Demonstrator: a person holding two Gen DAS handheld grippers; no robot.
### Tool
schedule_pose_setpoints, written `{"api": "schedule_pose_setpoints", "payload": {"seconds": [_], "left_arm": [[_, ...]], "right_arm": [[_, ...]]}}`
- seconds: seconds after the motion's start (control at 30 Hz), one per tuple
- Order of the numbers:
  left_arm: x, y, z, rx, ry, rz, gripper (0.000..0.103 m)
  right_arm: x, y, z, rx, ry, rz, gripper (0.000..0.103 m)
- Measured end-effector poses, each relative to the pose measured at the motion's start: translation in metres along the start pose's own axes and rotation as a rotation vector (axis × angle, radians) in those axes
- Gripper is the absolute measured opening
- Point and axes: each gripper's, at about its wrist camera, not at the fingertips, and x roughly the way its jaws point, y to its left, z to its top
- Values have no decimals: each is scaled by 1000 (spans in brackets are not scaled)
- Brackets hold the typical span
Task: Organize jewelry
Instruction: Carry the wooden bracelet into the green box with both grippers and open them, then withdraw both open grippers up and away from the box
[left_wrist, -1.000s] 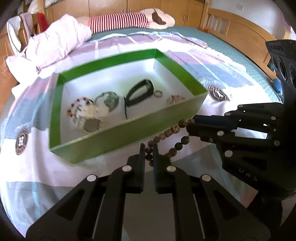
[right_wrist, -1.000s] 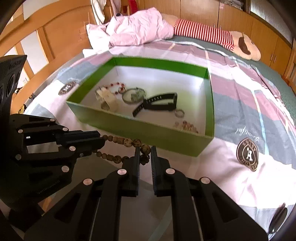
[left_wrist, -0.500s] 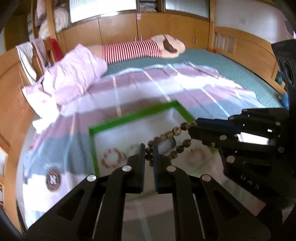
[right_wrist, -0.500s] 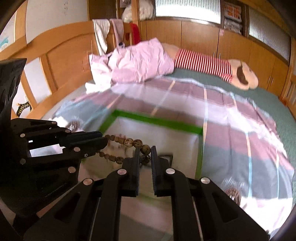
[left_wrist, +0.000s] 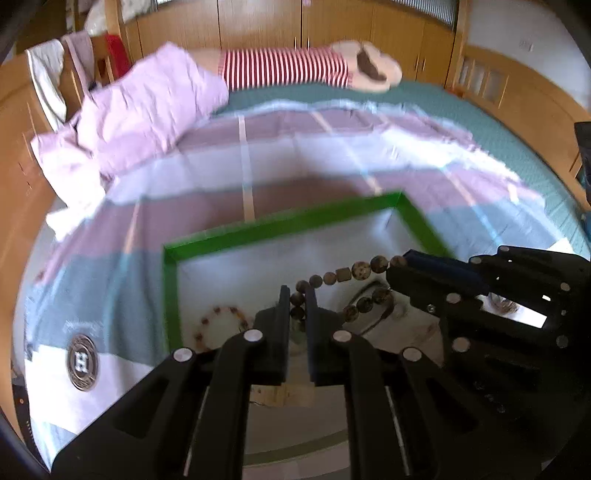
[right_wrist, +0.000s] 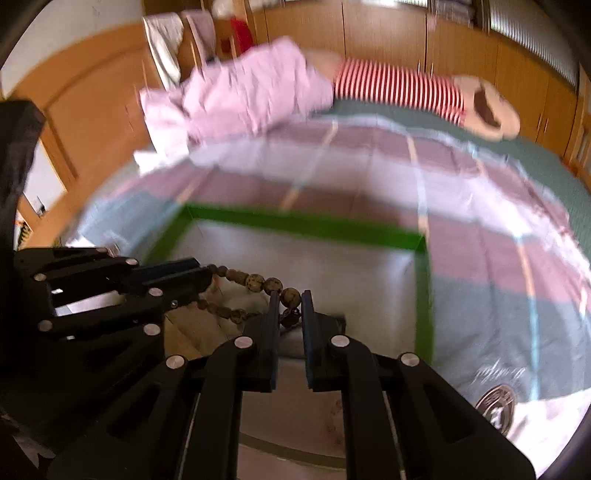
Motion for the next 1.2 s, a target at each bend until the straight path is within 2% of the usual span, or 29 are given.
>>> {"api": "schedule_pose_setpoints", "payload": {"seconds": [0.07, 0.13, 0.2, 0.33, 0.4, 0.5, 0.57, 0.63, 0.67, 0.7, 0.77, 0.9, 1.0, 1.2], "left_arm": [[18, -4, -9, 19, 55, 0, 10], [24, -6, -13, 35, 78, 31, 13], [19, -4, -15, 41, 73, 43, 34], [-22, 2, -18, 44, -7, 87, 51], [-50, 5, -25, 44, -57, 133, 68], [-88, 9, -44, 6, -160, 149, 87], [-101, 14, -56, -30, -222, 131, 93], [-101, 22, -72, -94, -271, 131, 95], [-97, 25, -73, -117, -261, 139, 95], [-87, 28, -75, -142, -212, 127, 95], [-81, 29, -75, -146, -172, 98, 95], [-84, 21, -77, -108, -191, 122, 95], [-85, 17, -80, -88, -191, 132, 96], [-82, 10, -81, -74, -179, 136, 97]], "right_arm": [[10, 1, -5, -11, 33, -22, 12], [5, 0, -5, -1, 24, -44, 19], [-16, -6, -1, 51, -24, -7, 41], [-68, -11, 1, 102, -134, 2, 59], [-97, -12, -6, 118, -192, -28, 82], [-124, -15, -23, 141, -285, -69, 97], [-133, -18, -41, 140, -333, -86, 100], [-130, -21, -56, 152, -337, -106, 100], [-128, -22, -60, 162, -326, -109, 100], [-122, -22, -62, 171, -299, -108, 100], [-115, -19, -61, 165, -270, -106, 100], [-107, -4, -61, 103, -273, -121, 100], [-97, 1, -64, 69, -226, -143, 100], [-93, -6, -66, 116, -207, -133, 100]]}}
